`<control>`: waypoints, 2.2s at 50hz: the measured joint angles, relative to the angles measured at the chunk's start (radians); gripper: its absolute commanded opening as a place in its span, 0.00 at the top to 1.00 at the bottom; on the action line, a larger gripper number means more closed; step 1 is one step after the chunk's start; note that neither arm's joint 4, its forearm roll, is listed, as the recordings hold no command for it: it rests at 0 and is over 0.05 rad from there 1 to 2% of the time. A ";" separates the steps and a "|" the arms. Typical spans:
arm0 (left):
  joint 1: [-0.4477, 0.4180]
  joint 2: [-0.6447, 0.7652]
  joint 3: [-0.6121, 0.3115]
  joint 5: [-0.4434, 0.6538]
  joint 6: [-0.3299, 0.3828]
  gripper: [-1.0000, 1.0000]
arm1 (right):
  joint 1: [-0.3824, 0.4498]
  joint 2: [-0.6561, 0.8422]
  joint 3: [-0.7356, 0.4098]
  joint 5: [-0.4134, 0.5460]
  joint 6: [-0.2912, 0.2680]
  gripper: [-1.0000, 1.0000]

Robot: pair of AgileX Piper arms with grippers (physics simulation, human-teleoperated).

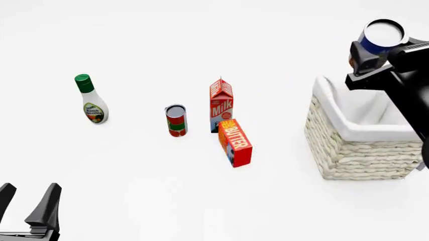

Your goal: Pick the alphabet soup and place it in the basket.

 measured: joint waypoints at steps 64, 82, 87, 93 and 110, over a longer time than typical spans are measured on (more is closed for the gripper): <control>0.000 0.000 0.000 0.000 0.000 0.00 | -0.231 0.153 -0.075 0.218 -0.100 1.00; 0.000 0.000 0.000 0.000 0.000 0.00 | -0.265 0.225 -0.137 0.313 -0.115 1.00; 0.000 0.000 0.000 0.000 0.000 0.00 | -0.269 0.247 -0.157 0.337 -0.126 1.00; 0.000 0.000 0.000 0.000 0.000 0.00 | -0.272 0.280 -0.176 0.357 -0.143 1.00; 0.000 0.000 0.000 0.000 0.000 0.00 | -0.265 0.384 -0.222 0.404 -0.206 1.00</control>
